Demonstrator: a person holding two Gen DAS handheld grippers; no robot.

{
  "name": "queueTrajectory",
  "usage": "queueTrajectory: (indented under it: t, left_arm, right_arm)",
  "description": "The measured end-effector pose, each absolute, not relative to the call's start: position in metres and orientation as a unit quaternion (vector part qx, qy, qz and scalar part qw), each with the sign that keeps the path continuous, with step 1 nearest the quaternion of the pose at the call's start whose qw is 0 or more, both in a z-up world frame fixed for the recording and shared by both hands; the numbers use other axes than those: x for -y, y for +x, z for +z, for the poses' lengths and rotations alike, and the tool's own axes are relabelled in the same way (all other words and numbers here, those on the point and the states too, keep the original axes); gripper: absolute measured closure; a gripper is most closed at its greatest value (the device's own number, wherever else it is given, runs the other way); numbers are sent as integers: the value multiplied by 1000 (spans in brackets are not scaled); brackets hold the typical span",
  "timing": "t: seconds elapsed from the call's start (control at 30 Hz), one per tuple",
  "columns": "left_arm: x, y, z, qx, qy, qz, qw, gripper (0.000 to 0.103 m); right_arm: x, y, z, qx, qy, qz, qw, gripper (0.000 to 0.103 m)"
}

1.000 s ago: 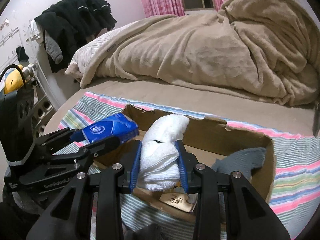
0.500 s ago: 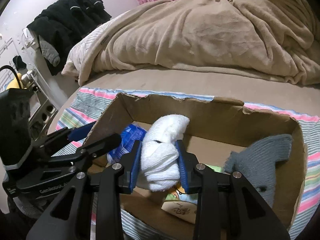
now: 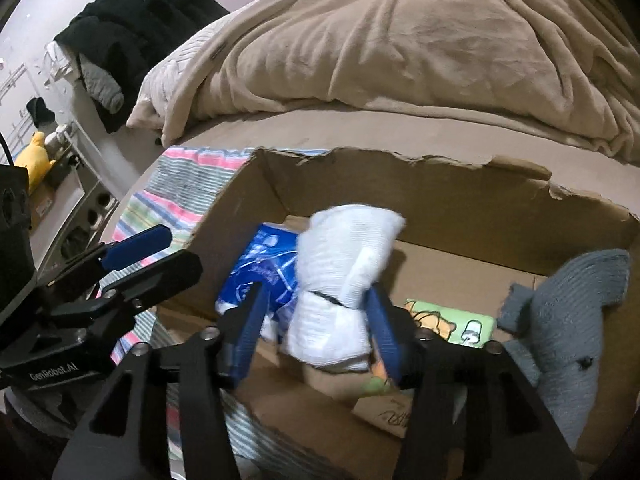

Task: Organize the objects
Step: 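Carry the blue packet and white socks into the box and open both grippers, then grasp the clear snack bag with the left gripper while the right grasps the polka-dot socks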

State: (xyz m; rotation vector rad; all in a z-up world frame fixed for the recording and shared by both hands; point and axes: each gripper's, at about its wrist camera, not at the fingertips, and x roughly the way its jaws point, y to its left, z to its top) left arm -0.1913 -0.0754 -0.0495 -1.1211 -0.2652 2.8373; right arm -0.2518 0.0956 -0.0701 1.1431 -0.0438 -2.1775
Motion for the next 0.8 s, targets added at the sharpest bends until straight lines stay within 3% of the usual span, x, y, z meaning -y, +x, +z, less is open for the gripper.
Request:
queueTrajectory:
  t: [0.07, 0.57, 0.8]
  left_arm:
    - [80, -184, -46, 90, -364, 926, 38, 33]
    - [65, -121, -17, 92, -347, 932, 47, 20]
    - [50, -91, -8, 83, -344, 933, 58, 20]
  right_arm:
    - [-98, -250, -68, 15, 435, -838, 329, 38]
    - [-132, -185, -22, -21, 395, -872, 290, 37]
    - [-155, -150, -11, -29, 390, -877, 279, 37]
